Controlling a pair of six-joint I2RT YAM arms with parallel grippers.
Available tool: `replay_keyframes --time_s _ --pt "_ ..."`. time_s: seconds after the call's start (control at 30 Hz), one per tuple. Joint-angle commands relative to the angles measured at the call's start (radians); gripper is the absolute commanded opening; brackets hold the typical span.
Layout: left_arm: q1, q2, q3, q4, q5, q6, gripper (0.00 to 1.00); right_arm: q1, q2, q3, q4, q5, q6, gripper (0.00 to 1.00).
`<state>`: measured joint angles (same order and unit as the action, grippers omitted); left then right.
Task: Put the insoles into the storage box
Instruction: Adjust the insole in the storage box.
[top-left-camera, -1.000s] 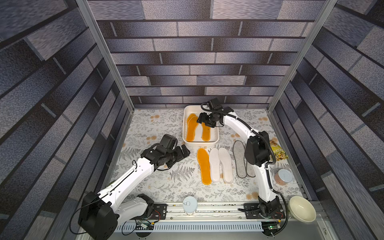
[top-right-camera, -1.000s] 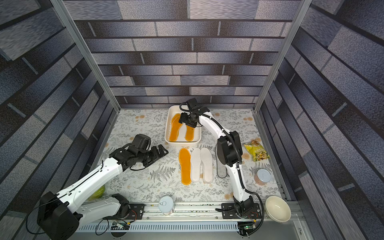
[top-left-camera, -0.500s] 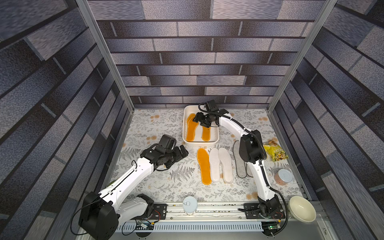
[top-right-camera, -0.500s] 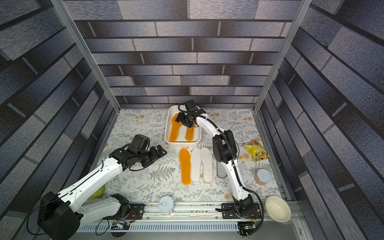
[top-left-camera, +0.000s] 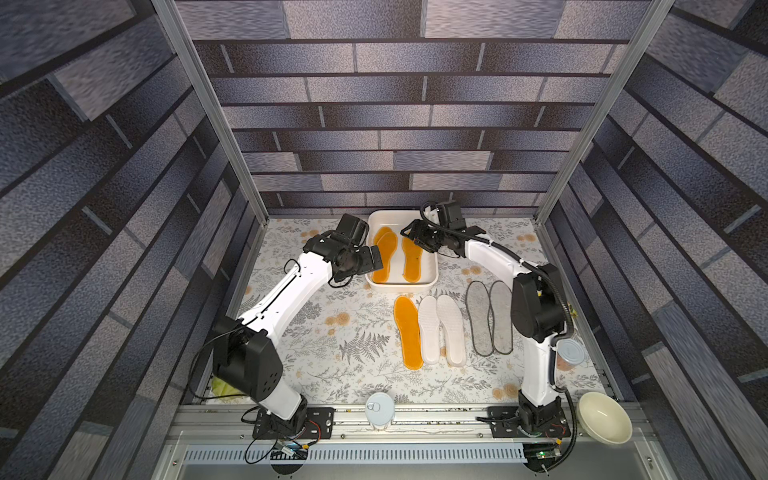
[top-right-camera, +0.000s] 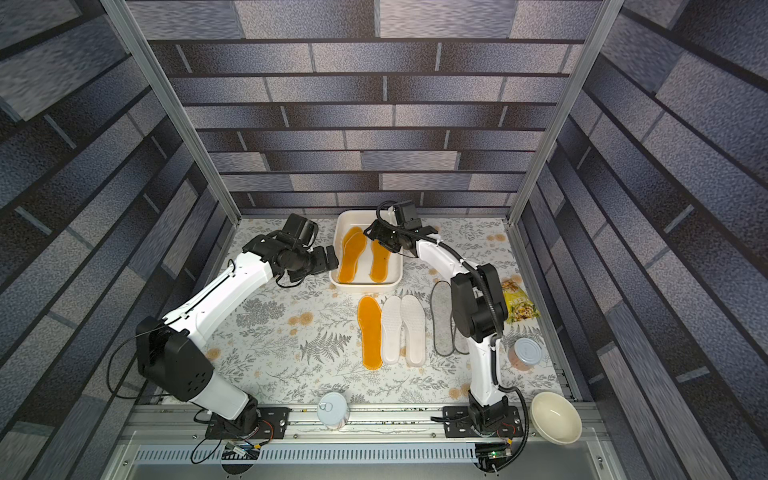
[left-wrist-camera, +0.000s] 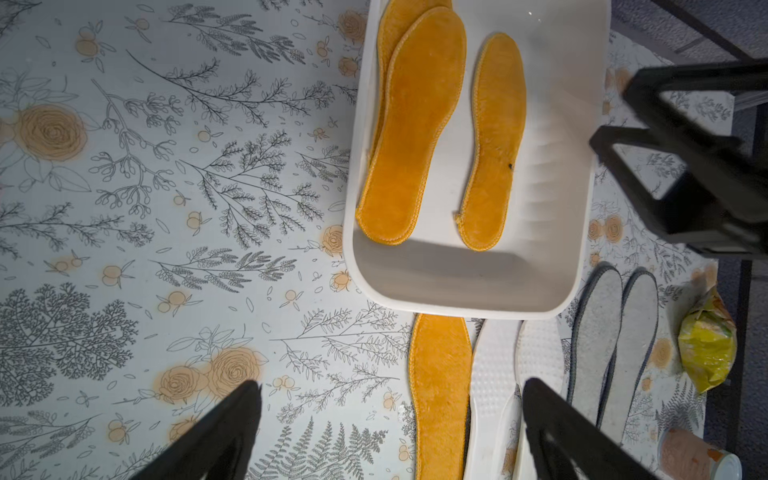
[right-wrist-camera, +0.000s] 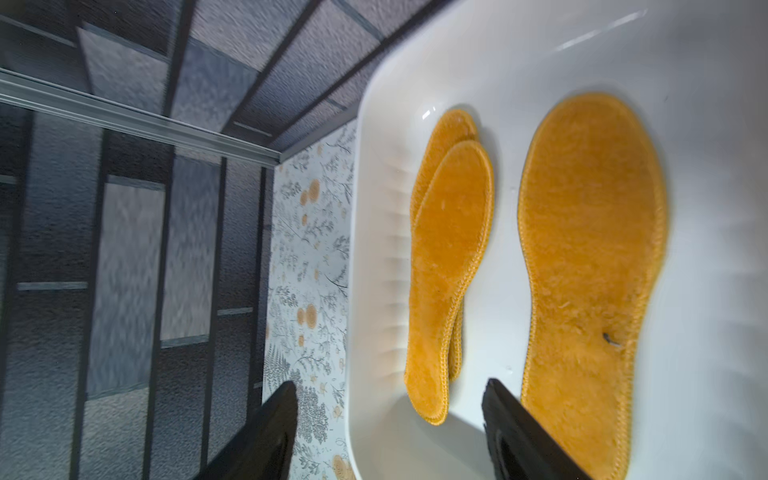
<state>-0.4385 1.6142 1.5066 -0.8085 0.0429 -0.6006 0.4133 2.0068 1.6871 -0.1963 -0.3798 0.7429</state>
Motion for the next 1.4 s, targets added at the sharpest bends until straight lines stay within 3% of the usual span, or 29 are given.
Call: replay_keyframes --time_s 0.0,0.27,0.37,0.6,0.8,1.37 --pt "0.000 0.073 0.077 -0.034 0.005 0.119 1.00 -0.026 -0.145 -0.044 0.053 -0.013 -0.038 0.71" --pt "-0.004 0.256 0.216 0.154 0.239 0.175 1.00 -0.088 -0.395 -0.227 -0.003 0.042 -0.114 0.73" --pt "-0.006 0.372 0.339 0.137 0.342 0.193 1.00 -0.107 -0.470 -0.275 -0.030 0.057 -0.129 0.73" --pt "-0.026 0.702 0.819 -0.141 0.360 0.273 1.00 -0.117 -0.580 -0.362 -0.063 0.090 -0.154 0.74" --pt "-0.065 0.949 1.242 -0.401 0.294 0.314 1.00 -0.120 -0.612 -0.404 -0.081 0.101 -0.164 0.75" --pt "-0.069 1.013 1.198 -0.391 0.210 0.326 1.00 -0.120 -0.618 -0.439 -0.061 0.057 -0.143 0.75"
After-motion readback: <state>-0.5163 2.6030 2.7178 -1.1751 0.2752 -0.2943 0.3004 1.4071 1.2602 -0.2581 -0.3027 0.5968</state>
